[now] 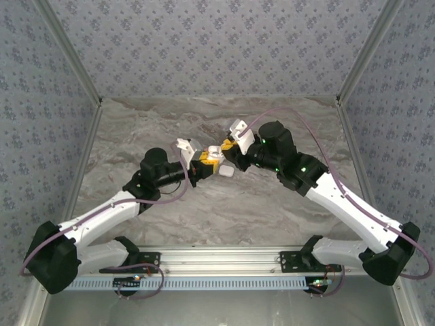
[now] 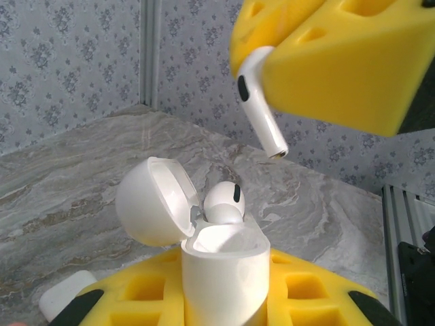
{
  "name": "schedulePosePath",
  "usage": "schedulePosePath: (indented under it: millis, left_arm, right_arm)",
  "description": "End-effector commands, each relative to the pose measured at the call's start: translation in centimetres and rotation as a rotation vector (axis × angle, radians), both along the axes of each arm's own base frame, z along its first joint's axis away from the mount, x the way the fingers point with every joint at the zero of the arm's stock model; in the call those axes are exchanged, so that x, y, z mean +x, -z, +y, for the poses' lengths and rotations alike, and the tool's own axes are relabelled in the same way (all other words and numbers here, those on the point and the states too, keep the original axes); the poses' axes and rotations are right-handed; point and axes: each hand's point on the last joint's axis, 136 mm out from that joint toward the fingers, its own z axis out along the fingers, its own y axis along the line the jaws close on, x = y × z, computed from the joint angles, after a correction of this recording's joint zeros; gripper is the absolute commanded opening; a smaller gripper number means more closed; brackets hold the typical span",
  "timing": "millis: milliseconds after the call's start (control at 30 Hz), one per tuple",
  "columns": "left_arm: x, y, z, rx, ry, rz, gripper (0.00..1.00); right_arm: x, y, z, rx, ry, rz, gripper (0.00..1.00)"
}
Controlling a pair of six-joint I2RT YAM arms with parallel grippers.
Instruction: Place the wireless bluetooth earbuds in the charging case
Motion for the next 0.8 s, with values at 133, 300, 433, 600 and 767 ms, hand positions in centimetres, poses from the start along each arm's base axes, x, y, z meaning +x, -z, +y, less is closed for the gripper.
schedulePosePath:
  millis: [133,300,433,600,767]
  left_arm:
    - [-0.5,-2.9,-0.6,-0.059,0.037,-0.052,0.05]
    - [-0.5,-2.9,-0.6,-0.061,0.039,-0.051,0.05]
    - [-0.6,-2.8,-0.5,-0.063,0.04,-0.05,0.05]
    - [-0.6,-2.8,-0.5,-0.064,0.04,-0.049,0.05]
    - [-0.6,-2.9,-0.4,-0.066,0.034,-0.05,0.05]
  right_arm:
    - [-0.1,-1.3,1.6,0.031,-0.039,-0.028,0.19]
    - [-0.1,-0.8,2.2,0.028,-0.053,-0.014,0.19]
    - [0.0,-0.5,2.5,0.023,-0.058,-0.007,0.19]
    - [0.0,-0.5,2.8,0.026,-0.062,-0.006,0.19]
    - [-0.6,-0.2,3.3,0.034,-0.103,0.017,0.2]
